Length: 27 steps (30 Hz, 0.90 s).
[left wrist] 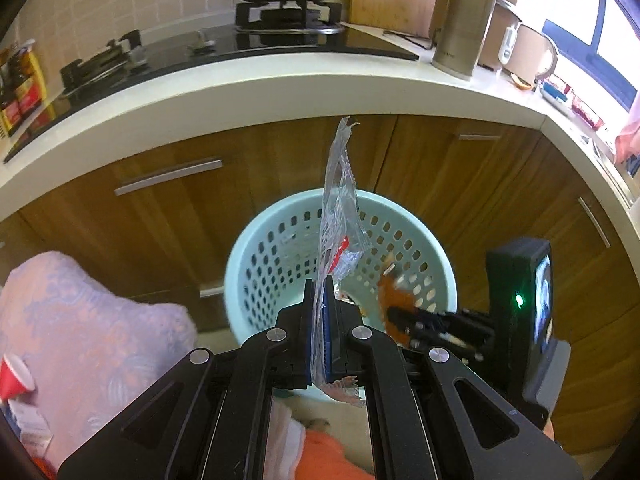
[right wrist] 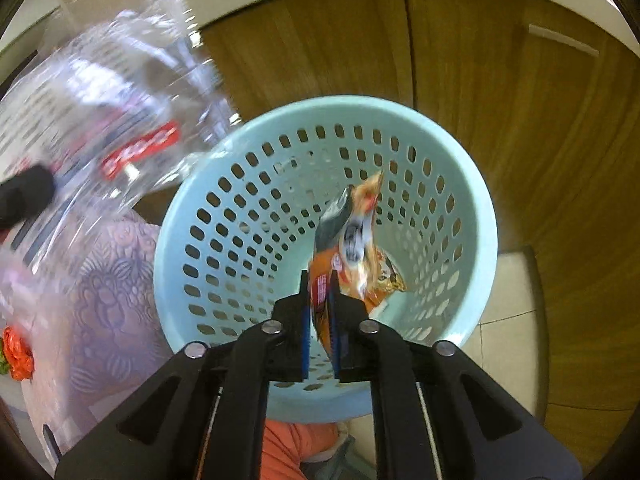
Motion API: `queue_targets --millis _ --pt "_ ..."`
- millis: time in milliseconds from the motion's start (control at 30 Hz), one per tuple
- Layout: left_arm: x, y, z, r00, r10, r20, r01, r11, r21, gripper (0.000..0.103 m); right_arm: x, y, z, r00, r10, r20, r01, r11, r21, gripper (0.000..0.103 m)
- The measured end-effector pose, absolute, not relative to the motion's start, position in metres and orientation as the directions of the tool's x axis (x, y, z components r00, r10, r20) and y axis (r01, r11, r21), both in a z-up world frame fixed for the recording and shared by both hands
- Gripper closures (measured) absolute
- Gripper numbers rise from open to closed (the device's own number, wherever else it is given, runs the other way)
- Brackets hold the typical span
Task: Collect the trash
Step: 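Carry both bags over the wastebasket and open both tools to drop them, then move both tools back over the table toward the bread crust and red bag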
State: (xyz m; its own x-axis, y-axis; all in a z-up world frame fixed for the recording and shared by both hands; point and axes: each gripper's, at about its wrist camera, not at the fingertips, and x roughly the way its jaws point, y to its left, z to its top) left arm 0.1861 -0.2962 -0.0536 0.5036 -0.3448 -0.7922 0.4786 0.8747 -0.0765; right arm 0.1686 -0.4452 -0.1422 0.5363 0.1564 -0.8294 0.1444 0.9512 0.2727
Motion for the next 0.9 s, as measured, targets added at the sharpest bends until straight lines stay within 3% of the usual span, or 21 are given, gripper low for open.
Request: queue_targets --millis 67,133,200,233,267,333,600,900 --pt "0.19 -0.304 -0.056 0.5 -0.346 -0.794 0.482 0.873 -0.077 0.102 0.166 -0.45 -0.144 0.54 0.152 -0.828 0.16 0.947 0.278 0.086" --pt "0.193 -0.31 -0.058 0.496 -0.344 -0.798 0.479 0.874 -0.079 0.101 0.162 -0.457 -0.146 0.547 0.161 -0.822 0.172 0.939 0.298 0.073" --pt "0.197 -0.314 -0.064 0.486 -0.341 -0.805 0.474 0.876 -0.085 0.099 0.157 -0.465 -0.143 0.563 0.152 -0.813 0.188 0.934 0.305 0.054" --pt "0.198 -0.315 -0.066 0.482 -0.341 -0.807 0.472 0.877 -0.089 0.096 0.153 -0.468 -0.142 0.573 0.145 -0.806 0.197 0.931 0.308 0.053" --pt "0.2 -0.316 -0.069 0.474 -0.342 -0.811 0.47 0.878 -0.095 0.089 0.152 -0.472 -0.14 0.579 0.148 -0.802 0.201 0.927 0.315 0.052" --pt "0.201 -0.316 -0.072 0.473 -0.348 -0.809 0.471 0.876 -0.101 0.054 0.147 -0.475 -0.136 0.591 0.163 -0.79 0.197 0.92 0.337 0.052" --pt "0.19 -0.306 -0.061 0.504 -0.339 -0.794 0.473 0.878 -0.075 0.052 0.132 -0.468 -0.11 0.633 0.17 -0.755 0.161 0.926 0.342 0.051" --pt "0.145 -0.244 -0.014 0.589 -0.377 -0.715 0.44 0.892 -0.108 0.052 0.124 -0.412 -0.069 0.673 0.211 -0.709 0.021 0.952 0.304 0.051"
